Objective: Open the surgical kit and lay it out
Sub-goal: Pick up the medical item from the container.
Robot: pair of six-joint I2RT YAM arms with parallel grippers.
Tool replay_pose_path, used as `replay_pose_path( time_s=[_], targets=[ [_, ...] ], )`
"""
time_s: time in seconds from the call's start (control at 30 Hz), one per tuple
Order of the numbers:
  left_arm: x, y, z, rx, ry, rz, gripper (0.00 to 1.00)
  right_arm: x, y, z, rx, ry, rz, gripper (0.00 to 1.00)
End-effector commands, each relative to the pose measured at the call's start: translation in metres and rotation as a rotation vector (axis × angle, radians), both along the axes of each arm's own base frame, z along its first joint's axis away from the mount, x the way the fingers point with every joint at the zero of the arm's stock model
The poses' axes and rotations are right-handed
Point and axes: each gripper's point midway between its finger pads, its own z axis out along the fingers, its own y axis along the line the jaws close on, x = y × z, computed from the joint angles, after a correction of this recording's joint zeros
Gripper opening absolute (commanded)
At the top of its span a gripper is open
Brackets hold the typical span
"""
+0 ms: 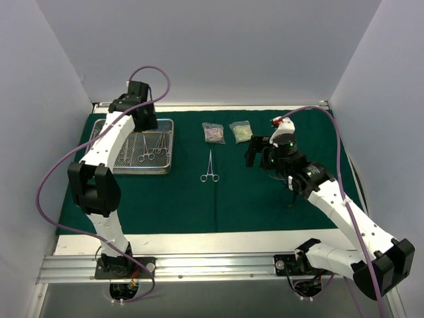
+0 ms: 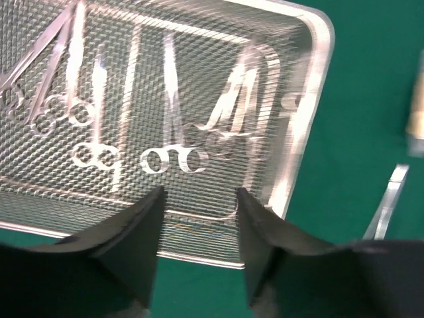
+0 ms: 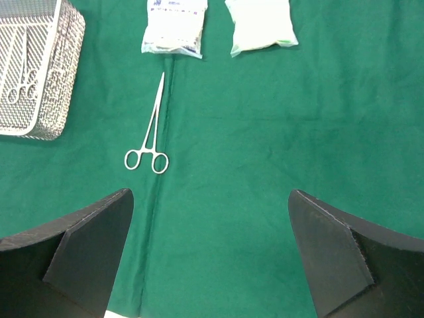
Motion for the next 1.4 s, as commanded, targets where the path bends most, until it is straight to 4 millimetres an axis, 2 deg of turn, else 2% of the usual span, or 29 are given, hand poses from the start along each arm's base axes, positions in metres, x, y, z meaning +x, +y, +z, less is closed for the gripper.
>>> replay_pose_path(
  time_s=[0.0, 0.03, 0.13, 0.3, 0.37, 0.53, 1.1, 1.2, 1.23, 1.37],
  targets=[
    [0.010, 0.025, -0.024, -0.013, 0.030, -0.009, 0.52, 0.013, 0.008, 0.019, 0.023, -0.049, 0.015, 0.98],
    [0.012, 0.032, -0.029, -0.018, 0.039, 0.005, 0.50, 0.013, 0.009, 0.018, 0.023, -0.047, 0.018, 0.98],
    [0.022, 0.053, -0.066, -0.027, 0.106, 0.032, 0.46, 0.016, 0.012, 0.014, 0.021, -0.035, 0.025, 0.98],
    [0.033, 0.071, -0.096, -0.018, 0.152, 0.052, 0.42, 0.018, 0.016, 0.009, 0.017, -0.019, 0.036, 0.97],
    [0.035, 0.073, -0.107, -0.025, 0.174, 0.051, 0.40, 0.019, 0.016, 0.007, 0.013, -0.012, 0.036, 0.97],
    [0.041, 0.070, -0.122, -0.039, 0.188, 0.034, 0.37, 0.020, 0.017, 0.003, 0.009, -0.004, 0.036, 0.98],
    [0.037, 0.069, -0.168, -0.036, 0.271, 0.043, 0.35, 0.024, 0.023, -0.006, 0.004, 0.020, 0.053, 0.97],
    [0.034, 0.072, -0.175, -0.021, 0.287, 0.052, 0.29, 0.023, 0.022, -0.009, 0.000, 0.026, 0.052, 0.97],
    [0.032, 0.073, -0.177, -0.009, 0.294, 0.056, 0.23, 0.024, 0.022, -0.009, 0.002, 0.026, 0.051, 0.97],
    [0.029, 0.077, -0.180, 0.010, 0.304, 0.063, 0.11, 0.023, 0.022, -0.010, 0.001, 0.027, 0.051, 0.97]
  ],
)
